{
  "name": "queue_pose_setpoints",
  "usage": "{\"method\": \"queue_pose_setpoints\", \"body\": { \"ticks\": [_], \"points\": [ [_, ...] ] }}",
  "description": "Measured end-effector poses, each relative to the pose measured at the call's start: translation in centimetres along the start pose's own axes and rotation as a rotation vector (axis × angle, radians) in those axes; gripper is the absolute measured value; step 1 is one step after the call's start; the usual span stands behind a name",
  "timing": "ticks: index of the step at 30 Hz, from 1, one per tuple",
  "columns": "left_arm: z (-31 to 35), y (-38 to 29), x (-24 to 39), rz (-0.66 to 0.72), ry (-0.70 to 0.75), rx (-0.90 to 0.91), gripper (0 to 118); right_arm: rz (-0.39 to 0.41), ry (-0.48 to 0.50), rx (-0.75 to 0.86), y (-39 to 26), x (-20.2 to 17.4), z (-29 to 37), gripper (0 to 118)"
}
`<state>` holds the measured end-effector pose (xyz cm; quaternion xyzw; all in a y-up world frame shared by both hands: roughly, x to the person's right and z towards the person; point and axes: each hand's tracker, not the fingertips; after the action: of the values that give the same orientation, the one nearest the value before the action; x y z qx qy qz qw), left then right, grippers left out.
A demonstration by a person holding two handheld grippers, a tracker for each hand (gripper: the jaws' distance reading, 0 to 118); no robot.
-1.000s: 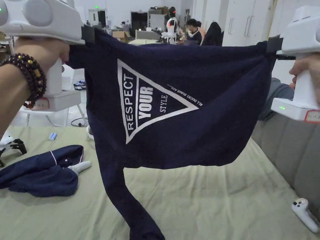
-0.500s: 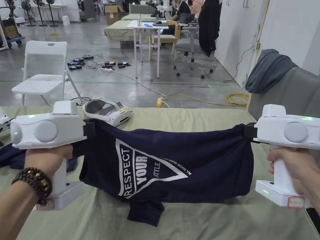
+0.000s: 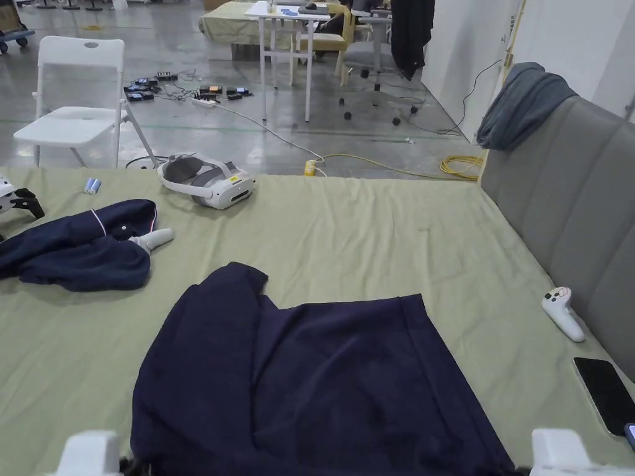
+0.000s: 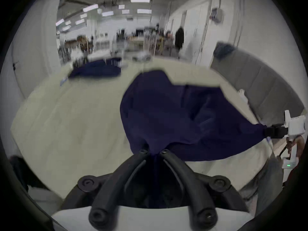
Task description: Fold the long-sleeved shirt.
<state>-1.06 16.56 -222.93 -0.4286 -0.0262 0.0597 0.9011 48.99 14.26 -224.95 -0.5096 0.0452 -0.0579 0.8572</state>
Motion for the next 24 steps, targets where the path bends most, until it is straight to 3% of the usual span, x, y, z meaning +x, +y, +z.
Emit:
{"method": "queue_pose_setpoints", "body": {
  "ticks": [3, 4, 5, 6, 7, 8, 10, 13, 14, 15, 16, 18, 19, 21, 22, 24],
  "points": [
    [-1.2, -1.7, -0.5, -0.007, 0.033, -0.019, 14, 0.021, -0.049, -0.062, -1.4, 0.4, -2.5, 6],
    [-0.9, -1.6, -0.9, 0.021, 0.019, -0.007, 27, 0.015, -0.036, -0.053, -1.2, -0.1, -1.8, 10],
    [-0.4, -1.0, -1.0, 0.041, 0.016, 0.004, 61, -0.001, -0.025, -0.049, -0.8, -0.1, -1.3, 32],
    [0.2, -0.3, -1.3, 0.050, 0.012, 0.013, 91, -0.003, -0.028, -0.040, -0.1, -0.1, -0.5, 64],
    [0.8, 0.6, -1.5, 0.038, -0.008, 0.016, 110, 0.005, -0.029, -0.024, 0.7, -0.3, 0.3, 98],
    [1.5, 1.3, -1.5, 0.027, -0.019, 0.025, 106, 0.039, -0.040, 0.020, 1.3, -0.7, 1.5, 118],
    [3.8, 3.0, -0.7, -0.002, -0.044, 0.136, 103, 0.095, -0.059, 0.148, 2.9, -1.4, 4.1, 115],
    [5.1, 5.4, -0.4, 0.007, -0.025, 0.166, 100, 0.096, -0.033, 0.189, 5.2, -3.2, 6.5, 110],
    [5.6, 5.5, 0.5, 0.005, -0.015, 0.179, 79, 0.094, -0.033, 0.188, 5.6, -3.6, 6.8, 87],
    [5.3, 5.9, 0.8, -0.006, -0.002, 0.177, 35, 0.096, -0.026, 0.193, 5.9, -4.1, 6.9, 47],
    [4.6, 6.2, 0.8, -0.019, 0.076, 0.207, 7, 0.096, -0.027, 0.196, 6.4, -3.8, 5.8, 2],
    [4.3, 5.8, 0.9, -0.020, 0.032, 0.174, 9, 0.094, -0.015, 0.200, 7.0, -4.1, 5.9, 3],
    [4.1, 5.7, 0.8, -0.007, 0.017, 0.161, 18, 0.104, 0.001, 0.186, 7.1, -4.4, 6.0, 3],
    [3.3, 5.4, 0.8, -0.004, 0.015, 0.116, 92, 0.102, 0.014, 0.186, 6.9, -5.0, 6.2, 3],
    [2.6, 4.9, 0.4, 0.004, 0.026, 0.094, 111, 0.102, 0.019, 0.185, 6.9, -5.1, 6.1, 3],
    [2.2, 4.0, 0.0, 0.021, 0.022, 0.121, 97, 0.117, 0.022, 0.170, 7.4, -5.2, 5.4, 3]
  ]
}}
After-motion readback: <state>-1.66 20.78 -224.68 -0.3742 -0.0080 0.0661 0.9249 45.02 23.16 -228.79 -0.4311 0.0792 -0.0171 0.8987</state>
